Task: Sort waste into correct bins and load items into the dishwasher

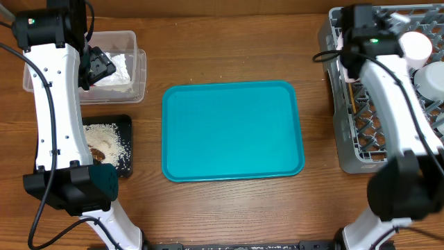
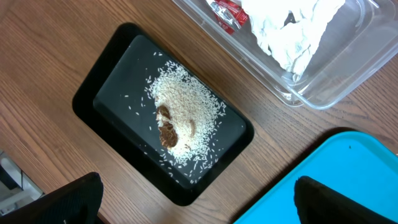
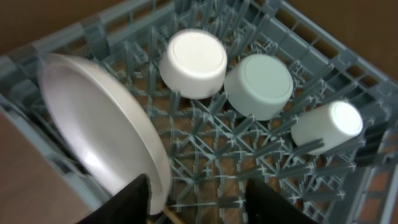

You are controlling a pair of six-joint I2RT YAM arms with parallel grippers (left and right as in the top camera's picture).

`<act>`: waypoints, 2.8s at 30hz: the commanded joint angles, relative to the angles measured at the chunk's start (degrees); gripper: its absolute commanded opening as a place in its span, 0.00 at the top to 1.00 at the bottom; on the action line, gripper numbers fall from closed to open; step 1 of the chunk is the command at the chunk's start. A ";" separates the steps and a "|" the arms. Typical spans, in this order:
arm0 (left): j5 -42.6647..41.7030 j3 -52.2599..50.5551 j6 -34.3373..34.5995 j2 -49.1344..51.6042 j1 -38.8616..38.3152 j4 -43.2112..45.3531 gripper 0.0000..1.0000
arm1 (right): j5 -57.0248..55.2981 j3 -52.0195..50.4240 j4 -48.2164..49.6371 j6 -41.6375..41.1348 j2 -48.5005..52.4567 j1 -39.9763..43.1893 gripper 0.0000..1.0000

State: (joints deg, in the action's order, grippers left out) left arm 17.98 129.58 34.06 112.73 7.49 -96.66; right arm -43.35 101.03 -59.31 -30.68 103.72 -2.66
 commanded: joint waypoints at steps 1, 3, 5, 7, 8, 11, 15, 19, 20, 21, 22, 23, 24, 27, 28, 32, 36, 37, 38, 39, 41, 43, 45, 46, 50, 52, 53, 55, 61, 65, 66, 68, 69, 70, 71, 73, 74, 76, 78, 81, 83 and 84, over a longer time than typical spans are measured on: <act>-0.02 0.98 -0.66 -1.07 -0.39 -0.09 0.00 | 6.93 4.63 -2.51 -6.32 -10.40 0.09 0.18; -0.02 0.98 -0.66 -1.07 -0.39 -0.09 0.00 | 12.81 4.70 -4.37 -8.31 -14.82 0.09 0.00; -0.02 0.98 -0.66 -1.07 -0.39 -0.09 0.00 | 18.14 4.70 -7.17 -9.92 -19.17 0.09 0.00; -0.02 0.98 -0.66 -1.07 -0.37 -0.09 0.00 | 21.97 4.68 -11.23 -12.02 -23.58 0.09 0.00; -0.02 0.98 -0.66 -1.07 -0.39 -0.09 0.00 | 23.32 4.68 -13.44 -13.03 -25.49 0.09 0.00; -0.02 0.98 -0.66 -1.07 -0.39 -0.09 0.00 | 26.49 4.68 -21.09 -16.55 -30.95 0.09 0.00; -0.02 0.98 -0.66 -1.07 -0.37 -0.09 0.00 | 30.45 2.12 -29.66 -17.38 -37.40 0.09 0.00; -0.02 0.98 -0.66 -1.07 -0.37 -0.09 0.00 | 32.09 -5.92 -34.27 -17.31 -45.22 0.09 0.00; -0.02 0.98 -0.66 -1.07 -0.39 -0.09 0.00 | 32.11 -9.33 -34.45 -16.90 -48.09 0.09 0.00; -0.02 0.98 -0.66 -1.07 -0.37 -0.09 0.00 | 32.11 -11.52 -34.45 -16.92 -49.81 0.09 0.00; -0.02 0.98 -0.66 -1.07 -0.39 -0.09 0.00 | 32.15 -14.16 -34.45 -16.92 -51.84 0.09 0.00; -0.02 0.98 -0.66 -1.07 -0.39 -0.09 0.00 | 32.50 -16.70 -34.47 -16.94 -53.70 0.09 0.00; -0.02 0.98 -0.66 -1.07 -0.39 -0.09 0.00 | 33.16 -19.10 -34.47 -17.18 -55.30 0.09 0.00; -0.02 0.98 -0.66 -1.07 -0.37 -0.09 0.00 | 37.27 -24.85 -34.49 -17.59 -58.40 0.09 0.00; -0.02 0.98 -0.66 -1.07 -0.37 -0.09 0.00 | 38.66 -26.25 -34.51 -17.59 -58.77 0.09 0.00; -0.02 0.98 -0.66 -1.07 -0.39 -0.09 0.00 | 39.01 -28.94 -34.47 -17.57 -58.40 0.09 0.00; -0.02 0.98 -0.66 -1.07 -0.39 -0.09 0.00 | 39.01 -29.09 -34.27 -17.57 -57.99 0.09 0.00; -0.02 0.98 -0.66 -1.07 -0.37 -0.09 0.00 | 39.01 -29.09 -34.25 -17.57 -57.99 0.09 0.00; -0.02 0.98 -0.66 -1.07 -0.39 -0.09 0.00 | 39.01 -29.09 -34.27 -17.57 -57.99 0.09 0.00; -0.02 0.98 -0.66 -1.07 -0.39 -0.09 0.00 | 39.01 -29.09 -34.25 -17.57 -57.99 0.09 0.00; -0.02 0.98 -0.66 -1.07 -0.37 -0.09 0.00 | 39.01 -29.09 -34.27 -17.55 -57.99 0.09 0.00; -0.02 0.98 -0.66 -1.07 -0.37 -0.09 0.00 | 39.01 -29.09 -34.36 -17.49 -57.99 0.09 0.00; -0.02 0.98 -0.66 -1.07 -0.37 -0.09 0.00 | 39.01 -29.09 -34.51 -17.35 -57.99 0.09 0.00; -0.02 0.98 -0.66 -1.07 -0.39 -0.09 0.00 | 39.01 -29.09 -34.47 -17.40 -57.99 0.09 0.00; -0.02 0.98 -0.66 -1.07 -0.39 -0.09 0.00 | 38.99 -29.64 -30.86 -17.33 -58.29 0.04 0.00; -0.02 0.98 -0.66 -1.07 -0.39 -0.09 0.00 | 39.01 -30.95 -26.60 -17.07 -59.45 0.04 0.00; -0.02 0.98 -0.66 -1.07 -0.37 -0.09 0.00 | 39.10 -31.98 -24.41 -16.92 -60.48 0.04 0.00; -0.02 0.98 -0.66 -1.07 -0.37 -0.09 0.00 | 39.93 -35.12 -19.87 -16.26 -63.47 0.04 0.00; -0.02 0.98 -0.66 -1.07 -0.37 -0.09 0.00 | 47.19 -50.77 -1.09 -4.94 -76.59 0.04 0.00; -0.02 0.98 -0.66 -1.07 -0.39 -0.09 0.00 | 52.74 -61.77 13.60 -0.74 -86.31 0.04 0.00; -0.02 0.98 -0.66 -1.07 -0.37 -0.09 0.00 | 53.83 -64.81 17.55 -0.55 -88.96 0.04 0.00; -0.02 0.98 -0.66 -1.07 -0.37 -0.09 0.00 | 54.60 -70.25 24.11 -0.55 -93.31 0.04 0.00; -0.02 0.98 -0.66 -1.07 -0.39 -0.09 0.00 | 54.62 -72.26 26.40 -0.57 -94.75 0.02 0.00; -0.02 0.98 -0.66 -1.07 -0.39 -0.09 0.00 | 54.62 -74.66 29.16 -0.55 -96.37 0.02 0.00; -0.02 0.98 -0.66 -1.07 -0.37 -0.09 0.00 | 54.60 -77.37 32.37 -0.55 -98.03 0.04 0.00; -0.02 0.98 -0.66 -1.07 -0.39 -0.09 0.00 | 54.60 -82.01 37.97 -0.52 -100.48 0.04 0.00; -0.02 0.98 -0.66 -1.07 -0.39 -0.09 0.00 | 54.60 -84.30 40.87 -0.55 -101.57 0.04 0.00; -0.02 0.98 -0.66 -1.07 -0.39 -0.09 0.00 | 54.58 -88.85 46.29 -0.52 -103.60 0.04 0.00; -0.02 0.98 -0.66 -1.07 -0.37 -0.09 0.00 | 54.42 -91.95 50.47 -0.37 -103.56 0.04 0.00; -0.02 0.98 -0.66 -1.07 -0.37 -0.09 0.00 | 53.05 -94.99 54.95 0.44 -103.56 0.04 0.00; -0.02 0.98 -0.66 -1.07 -0.39 -0.09 0.00 | 53.05 -96.78 58.99 4.42 -103.56 0.04 0.00; -0.02 0.98 -0.66 -1.07 -0.39 -0.09 0.00 | 53.00 -97.42 60.46 6.45 -103.56 0.04 0.00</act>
State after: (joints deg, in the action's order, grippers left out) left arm 17.96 129.58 34.06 112.73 7.49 -96.66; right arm 10.20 5.13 -1.72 -29.78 0.91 -2.66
